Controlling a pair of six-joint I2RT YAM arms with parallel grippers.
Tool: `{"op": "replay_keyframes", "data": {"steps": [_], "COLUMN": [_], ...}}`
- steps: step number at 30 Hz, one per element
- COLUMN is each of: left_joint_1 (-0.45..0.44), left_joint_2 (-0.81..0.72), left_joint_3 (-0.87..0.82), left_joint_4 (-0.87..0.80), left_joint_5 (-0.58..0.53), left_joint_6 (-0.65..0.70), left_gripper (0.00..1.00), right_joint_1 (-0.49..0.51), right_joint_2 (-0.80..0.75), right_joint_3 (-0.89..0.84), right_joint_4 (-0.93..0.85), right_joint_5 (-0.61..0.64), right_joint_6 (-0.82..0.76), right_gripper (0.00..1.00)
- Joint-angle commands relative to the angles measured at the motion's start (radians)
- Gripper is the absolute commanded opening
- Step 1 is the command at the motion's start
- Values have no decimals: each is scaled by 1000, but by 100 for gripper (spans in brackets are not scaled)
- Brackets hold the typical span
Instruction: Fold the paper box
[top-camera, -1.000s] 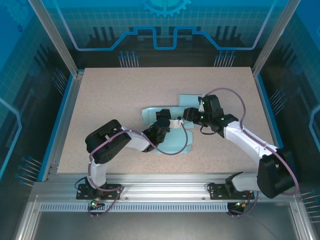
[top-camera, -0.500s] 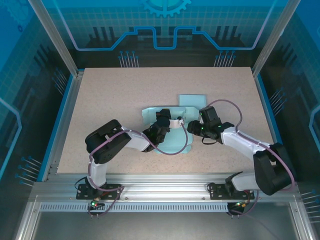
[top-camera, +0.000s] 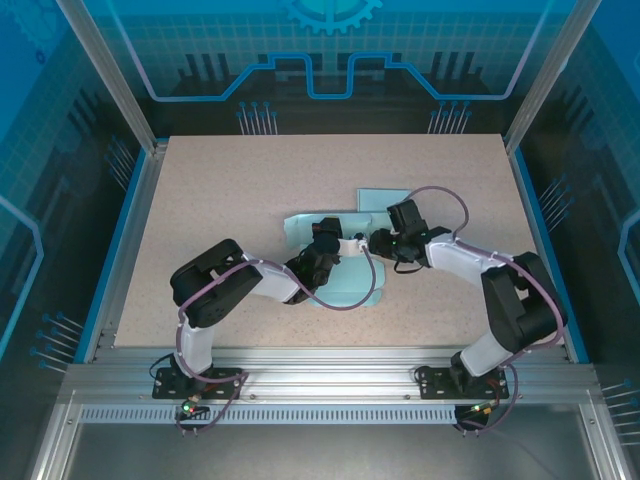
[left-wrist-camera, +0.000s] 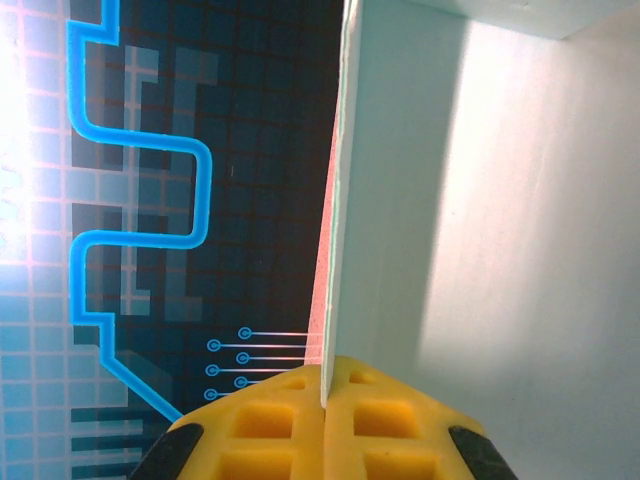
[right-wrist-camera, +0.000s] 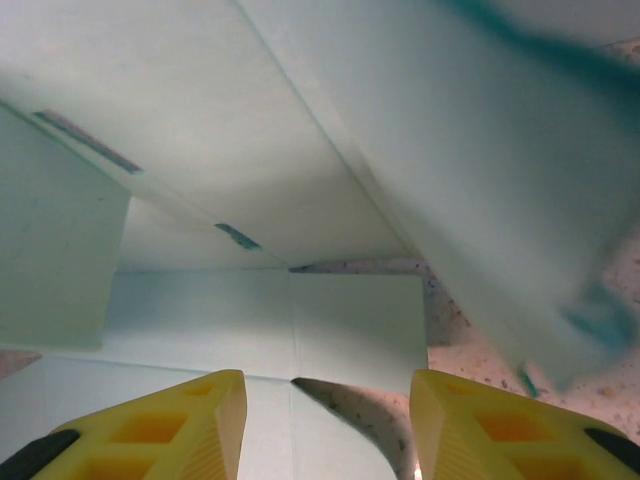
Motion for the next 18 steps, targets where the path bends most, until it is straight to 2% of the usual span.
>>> {"op": "replay_keyframes", "data": {"steps": [1,10,18], "left_joint_1": [4,5,5], "left_joint_2": [-24,-13,-6], "left_joint_3": [5,11,15], "left_joint_4": [50,53,54], "left_joint_5": [9,8,-2], "left_joint_6": [6,4,3], "left_gripper": [2,2,2], "right_joint_1": [11,5,2], "right_joint_2": [42,115,85], "right_joint_3": [15,43,26], "right_joint_4": [-13,27,101], "right_joint_5": [29,-14,-78], "right_joint_6": [-9,-13,-4], "right_gripper": [47,48,43]}}
